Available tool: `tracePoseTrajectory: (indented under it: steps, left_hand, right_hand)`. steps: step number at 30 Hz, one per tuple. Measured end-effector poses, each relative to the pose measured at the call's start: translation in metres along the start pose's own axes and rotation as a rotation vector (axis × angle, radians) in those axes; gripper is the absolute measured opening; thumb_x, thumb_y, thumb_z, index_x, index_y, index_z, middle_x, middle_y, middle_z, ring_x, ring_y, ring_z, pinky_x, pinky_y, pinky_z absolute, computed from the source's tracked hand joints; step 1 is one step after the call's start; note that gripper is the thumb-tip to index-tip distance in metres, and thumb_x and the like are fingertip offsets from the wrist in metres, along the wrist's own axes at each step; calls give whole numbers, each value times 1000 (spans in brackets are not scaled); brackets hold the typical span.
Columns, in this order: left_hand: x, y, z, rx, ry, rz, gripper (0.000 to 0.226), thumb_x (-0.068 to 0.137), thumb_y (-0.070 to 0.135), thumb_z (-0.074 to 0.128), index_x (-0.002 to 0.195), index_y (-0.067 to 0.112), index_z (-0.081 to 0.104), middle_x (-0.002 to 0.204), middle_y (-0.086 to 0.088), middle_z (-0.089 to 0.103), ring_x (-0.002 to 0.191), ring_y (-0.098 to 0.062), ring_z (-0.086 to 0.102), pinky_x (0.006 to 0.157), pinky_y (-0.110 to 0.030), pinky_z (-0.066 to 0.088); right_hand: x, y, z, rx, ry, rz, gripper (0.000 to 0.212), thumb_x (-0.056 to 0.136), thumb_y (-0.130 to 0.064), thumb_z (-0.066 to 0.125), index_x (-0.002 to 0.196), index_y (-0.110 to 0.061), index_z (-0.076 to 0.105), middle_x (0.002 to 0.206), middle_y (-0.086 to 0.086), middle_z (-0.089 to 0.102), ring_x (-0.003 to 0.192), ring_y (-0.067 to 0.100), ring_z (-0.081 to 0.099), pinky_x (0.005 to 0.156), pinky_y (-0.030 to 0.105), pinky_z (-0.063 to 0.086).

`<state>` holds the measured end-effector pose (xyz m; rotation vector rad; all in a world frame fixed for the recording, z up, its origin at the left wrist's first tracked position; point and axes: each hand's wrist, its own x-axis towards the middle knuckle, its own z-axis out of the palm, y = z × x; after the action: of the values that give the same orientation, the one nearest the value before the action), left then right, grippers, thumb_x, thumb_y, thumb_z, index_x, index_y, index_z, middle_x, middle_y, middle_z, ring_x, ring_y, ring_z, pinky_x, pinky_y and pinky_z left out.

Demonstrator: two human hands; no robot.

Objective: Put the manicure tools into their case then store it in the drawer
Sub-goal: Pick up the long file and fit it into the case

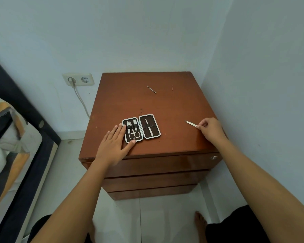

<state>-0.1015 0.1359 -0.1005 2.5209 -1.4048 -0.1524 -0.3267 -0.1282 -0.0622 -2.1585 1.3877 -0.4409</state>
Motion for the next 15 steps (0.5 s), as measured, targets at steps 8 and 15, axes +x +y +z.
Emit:
tracePoseTrajectory:
  steps: [8, 15]
  left_hand:
    - [-1, 0, 0, 6, 5, 0, 89, 76, 74, 3, 150, 23, 1, 159, 3, 2, 145, -9, -3, 115, -29, -5]
    - [0, 0, 0, -2, -2, -2, 84, 81, 72, 9, 150, 24, 1, 159, 4, 1, 145, -9, -4, 115, -29, -5]
  right_hand:
    - [-30, -23, 11, 73, -44, -130, 5, 89, -3, 50, 87, -7, 52, 88, 11, 56, 80, 26, 52, 62, 28, 37]
    - [-76, -84, 57, 226, -156, -361, 17, 83, -5, 62, 96, -9, 70, 89, 12, 64, 74, 14, 54, 72, 16, 42]
